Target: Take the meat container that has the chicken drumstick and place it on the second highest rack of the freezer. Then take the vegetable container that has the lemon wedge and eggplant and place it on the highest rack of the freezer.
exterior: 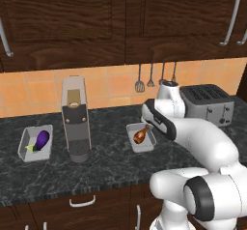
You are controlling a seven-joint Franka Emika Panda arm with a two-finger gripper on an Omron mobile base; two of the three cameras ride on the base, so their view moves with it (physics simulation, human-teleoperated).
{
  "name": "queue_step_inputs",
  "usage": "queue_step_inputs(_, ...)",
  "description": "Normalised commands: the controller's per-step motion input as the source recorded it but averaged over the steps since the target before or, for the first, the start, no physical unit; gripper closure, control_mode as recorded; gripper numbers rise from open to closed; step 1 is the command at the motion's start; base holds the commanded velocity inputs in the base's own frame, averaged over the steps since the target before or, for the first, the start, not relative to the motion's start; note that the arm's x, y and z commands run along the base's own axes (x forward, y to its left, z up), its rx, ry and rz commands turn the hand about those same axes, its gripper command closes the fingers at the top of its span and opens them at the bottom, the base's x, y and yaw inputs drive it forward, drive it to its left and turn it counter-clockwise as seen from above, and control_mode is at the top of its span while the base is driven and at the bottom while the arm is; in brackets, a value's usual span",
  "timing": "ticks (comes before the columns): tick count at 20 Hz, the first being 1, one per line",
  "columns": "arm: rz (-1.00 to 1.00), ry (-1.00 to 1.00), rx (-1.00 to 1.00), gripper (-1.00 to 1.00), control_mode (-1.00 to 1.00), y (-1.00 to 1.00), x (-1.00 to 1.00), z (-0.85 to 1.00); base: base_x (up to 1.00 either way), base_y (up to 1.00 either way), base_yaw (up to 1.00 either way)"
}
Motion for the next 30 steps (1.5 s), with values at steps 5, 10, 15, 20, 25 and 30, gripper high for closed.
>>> queue_step_inputs(5, -0.34, 0.12, 0.01, -1.0, -1.0, 0.0, 0.03, -0.38, 0.0, 0.0, 0.0)
queue_step_inputs(10, -0.22, 0.09, 0.08, -1.0, -1.0, 0.0, 0.2, -0.5, 0.0, 0.0, 0.0)
queue_step_inputs(15, -0.19, 0.05, 0.01, -1.0, -1.0, 0.0, 0.22, -0.43, 0.0, 0.0, 0.0)
queue_step_inputs(20, -0.14, 0.01, 0.0, -1.0, -1.0, 0.04, 0.13, -0.26, 0.0, 0.0, 0.0)
queue_step_inputs(25, -0.03, 0.0, 0.0, -1.0, -1.0, 0.17, 0.0, -0.15, 0.0, 0.0, 0.0)
queue_step_inputs(30, -0.04, 0.01, 0.0, -1.0, -1.0, 0.22, 0.0, -0.15, 0.0, 0.0, 0.0)
